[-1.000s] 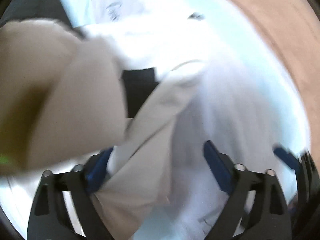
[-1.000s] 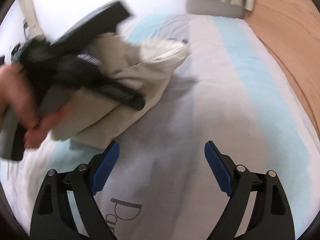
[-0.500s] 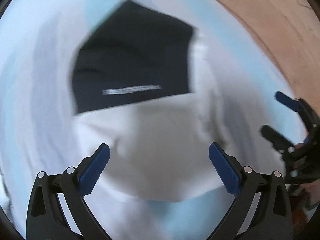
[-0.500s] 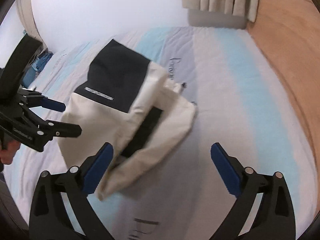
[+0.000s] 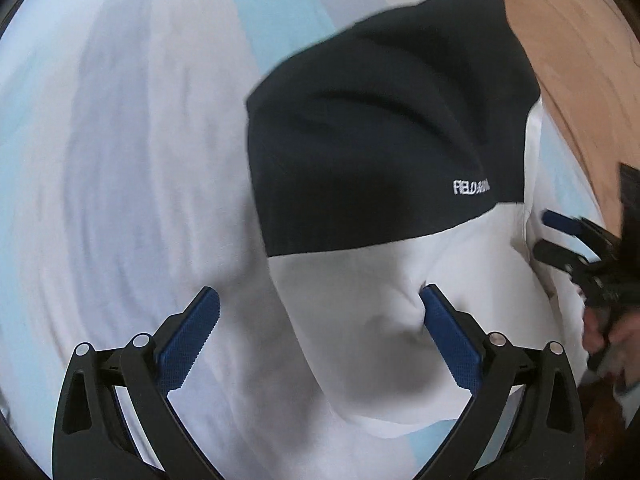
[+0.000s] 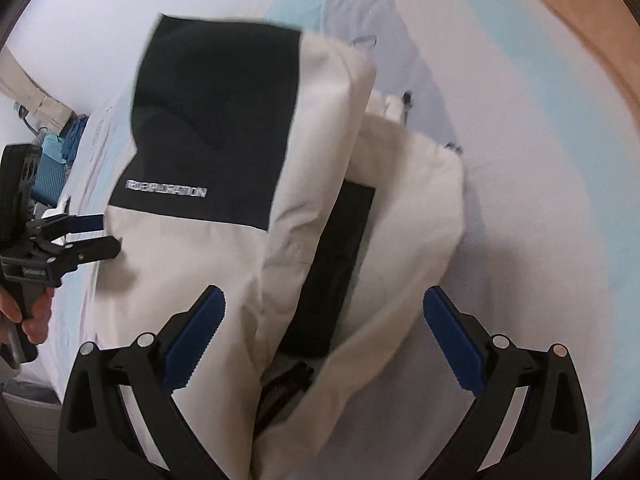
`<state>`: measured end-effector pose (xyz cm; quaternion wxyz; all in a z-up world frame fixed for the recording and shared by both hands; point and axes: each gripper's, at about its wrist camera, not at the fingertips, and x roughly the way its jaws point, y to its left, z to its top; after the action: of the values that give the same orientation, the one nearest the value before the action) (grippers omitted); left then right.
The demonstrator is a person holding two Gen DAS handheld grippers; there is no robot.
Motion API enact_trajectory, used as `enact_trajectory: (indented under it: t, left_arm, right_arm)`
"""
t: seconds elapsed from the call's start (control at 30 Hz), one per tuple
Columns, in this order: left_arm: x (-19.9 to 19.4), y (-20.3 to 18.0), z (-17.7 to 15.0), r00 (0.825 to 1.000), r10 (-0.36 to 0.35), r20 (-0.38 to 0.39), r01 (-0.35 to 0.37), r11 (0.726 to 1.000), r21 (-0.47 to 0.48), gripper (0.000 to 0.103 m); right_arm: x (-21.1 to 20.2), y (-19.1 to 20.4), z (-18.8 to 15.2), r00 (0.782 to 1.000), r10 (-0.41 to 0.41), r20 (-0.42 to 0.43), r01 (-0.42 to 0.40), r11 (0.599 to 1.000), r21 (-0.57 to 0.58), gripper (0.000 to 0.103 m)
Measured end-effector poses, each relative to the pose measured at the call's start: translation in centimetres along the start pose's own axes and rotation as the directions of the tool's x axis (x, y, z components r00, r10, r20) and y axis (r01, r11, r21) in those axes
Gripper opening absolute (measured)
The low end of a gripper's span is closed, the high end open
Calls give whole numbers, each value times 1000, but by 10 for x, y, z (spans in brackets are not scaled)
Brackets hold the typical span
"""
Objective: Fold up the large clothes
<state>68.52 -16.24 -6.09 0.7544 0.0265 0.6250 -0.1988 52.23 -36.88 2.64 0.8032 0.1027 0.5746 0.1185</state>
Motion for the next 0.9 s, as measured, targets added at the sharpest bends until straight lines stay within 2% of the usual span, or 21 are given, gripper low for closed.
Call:
enact_trajectory:
  t: [0.17, 0.27, 0.43, 0.53, 0.6, 0.77, 0.83, 0.9]
  left_arm:
    - [17, 22, 9, 995, -102, -14, 102, 995, 13, 98]
    - [27, 25, 17, 991, -133, -31, 133, 991, 16, 98]
    - [35, 26, 31, 992, -120, -43, 121, 992, 22, 98]
    - [32, 15, 25, 995, -95, -37, 97, 994, 53, 98]
    - [33, 9, 25, 995, -96, -41, 99, 993, 57, 98]
    - [47, 2, 29, 991, -122, -50, 124, 991, 49, 98]
    - [52, 4, 29, 989, -135, -53, 137, 990, 37, 99]
    - [57, 10, 30, 986, -158, -56, 160, 987, 19, 99]
  right_arm:
    - [23, -5, 5, 999, 19, -36, -18, 1000, 6, 95]
    - [35, -9, 6, 998, 30, -60, -29, 999, 18, 95]
    - [53, -15, 6, 995, 37, -91, -34, 999, 38, 96]
    - [48, -21, 7, 996, 34, -78, -29, 998, 60, 95]
    - [36, -23, 6, 999, -11, -39, 12, 999, 48, 95]
    - [30, -30, 4, 997, -66, -39, 68, 996, 57, 95]
    - [42, -34, 4, 996, -54, -73, 60, 995, 82, 95]
    - [58, -36, 5, 994, 1, -108, 12, 993, 119, 97]
